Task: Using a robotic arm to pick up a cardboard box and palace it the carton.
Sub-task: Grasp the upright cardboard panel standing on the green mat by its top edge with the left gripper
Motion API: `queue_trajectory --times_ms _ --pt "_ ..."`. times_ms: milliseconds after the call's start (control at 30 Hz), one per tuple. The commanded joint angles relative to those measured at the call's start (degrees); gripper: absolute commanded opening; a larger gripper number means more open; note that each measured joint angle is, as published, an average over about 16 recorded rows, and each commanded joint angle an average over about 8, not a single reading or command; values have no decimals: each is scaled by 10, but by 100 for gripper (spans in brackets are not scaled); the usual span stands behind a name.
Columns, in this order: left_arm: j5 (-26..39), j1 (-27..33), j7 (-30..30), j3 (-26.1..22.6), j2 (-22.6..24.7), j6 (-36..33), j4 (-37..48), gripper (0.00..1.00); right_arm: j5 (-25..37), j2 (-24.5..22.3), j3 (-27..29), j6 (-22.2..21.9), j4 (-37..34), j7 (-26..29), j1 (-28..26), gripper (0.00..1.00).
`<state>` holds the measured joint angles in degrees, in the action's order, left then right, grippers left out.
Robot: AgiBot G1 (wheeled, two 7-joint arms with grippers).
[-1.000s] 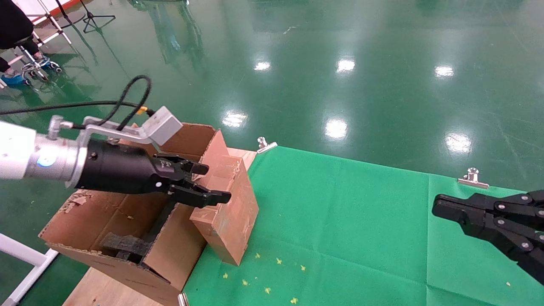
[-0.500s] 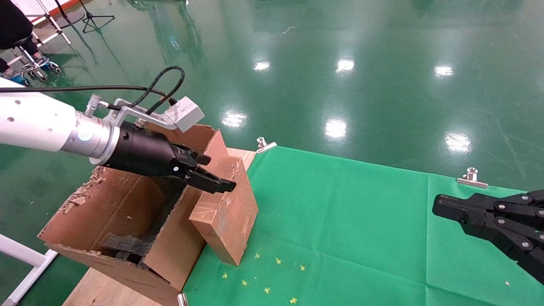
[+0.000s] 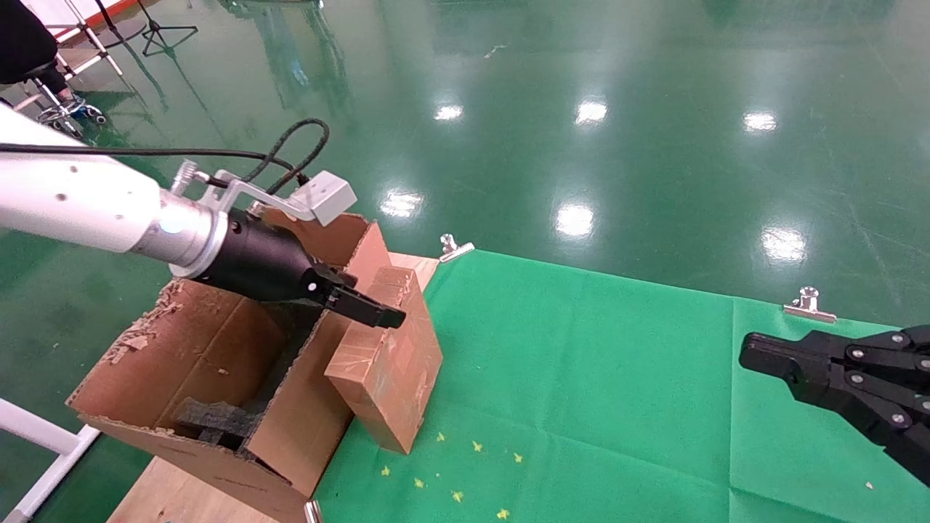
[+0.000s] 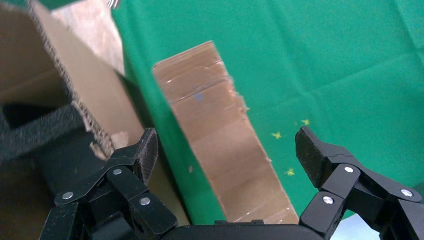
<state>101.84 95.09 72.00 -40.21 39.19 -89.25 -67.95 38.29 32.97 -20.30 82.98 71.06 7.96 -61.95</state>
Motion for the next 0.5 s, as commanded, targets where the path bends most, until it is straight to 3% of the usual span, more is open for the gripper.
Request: queue_trajectory --times_ms 33,467,500 --pt "20 10 24 -11 11 -7 5 100 0 0 0 0 0 0 0 0" --pt "29 40 78 -87 52 -11 46 100 0 0 0 0 0 0 0 0" --pt "27 41 79 -91 53 -10 49 100 0 0 0 0 0 0 0 3"
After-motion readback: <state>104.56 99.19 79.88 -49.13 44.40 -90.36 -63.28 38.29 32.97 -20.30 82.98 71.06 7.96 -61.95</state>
